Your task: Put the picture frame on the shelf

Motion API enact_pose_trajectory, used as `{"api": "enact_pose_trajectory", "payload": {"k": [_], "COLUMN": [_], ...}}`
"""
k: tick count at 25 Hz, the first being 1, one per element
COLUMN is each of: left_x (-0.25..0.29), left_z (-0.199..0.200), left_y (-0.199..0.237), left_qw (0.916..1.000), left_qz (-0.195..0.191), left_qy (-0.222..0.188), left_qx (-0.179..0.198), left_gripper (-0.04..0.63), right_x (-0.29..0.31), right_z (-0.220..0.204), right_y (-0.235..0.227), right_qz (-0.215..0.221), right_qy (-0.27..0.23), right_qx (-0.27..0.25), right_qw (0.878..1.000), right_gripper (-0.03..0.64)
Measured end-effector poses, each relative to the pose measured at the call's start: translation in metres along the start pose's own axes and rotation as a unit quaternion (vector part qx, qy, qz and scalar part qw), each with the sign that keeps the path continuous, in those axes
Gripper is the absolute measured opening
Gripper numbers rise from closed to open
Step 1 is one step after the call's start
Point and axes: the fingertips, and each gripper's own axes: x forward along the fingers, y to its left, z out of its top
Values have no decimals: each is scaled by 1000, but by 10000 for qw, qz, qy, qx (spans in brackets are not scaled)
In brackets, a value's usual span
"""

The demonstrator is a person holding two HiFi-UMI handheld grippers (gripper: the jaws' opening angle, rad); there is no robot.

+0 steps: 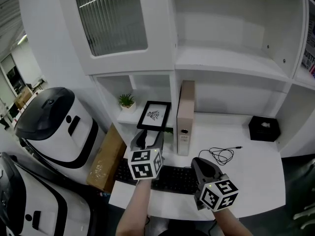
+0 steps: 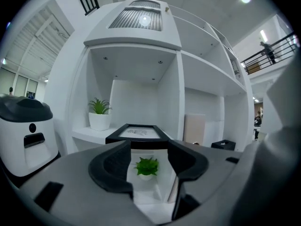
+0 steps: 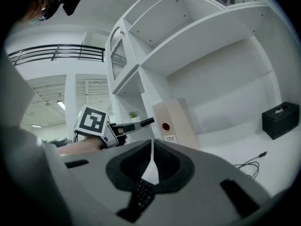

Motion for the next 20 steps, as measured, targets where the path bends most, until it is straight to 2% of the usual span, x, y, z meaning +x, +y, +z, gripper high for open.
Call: {"api": "enact_pose_trajectory", "payload": {"k": [14, 20], "left_x": [21, 27], "left_z": [3, 3], "left_y": [2, 3], "left_qw": [10000, 10000], "left_qz": [48, 23], "left_qy": [-5, -10], "left_qx": [69, -69], "left_gripper": [232, 232], "right_x": [9, 11], "right_z": [1, 0], "right_y": [-18, -25], "right_qz": [-137, -212], "right_qy": [-5, 3], "right_qx": [90, 116], "right_qw": [9999, 9997], "right_gripper": [2, 3]}}
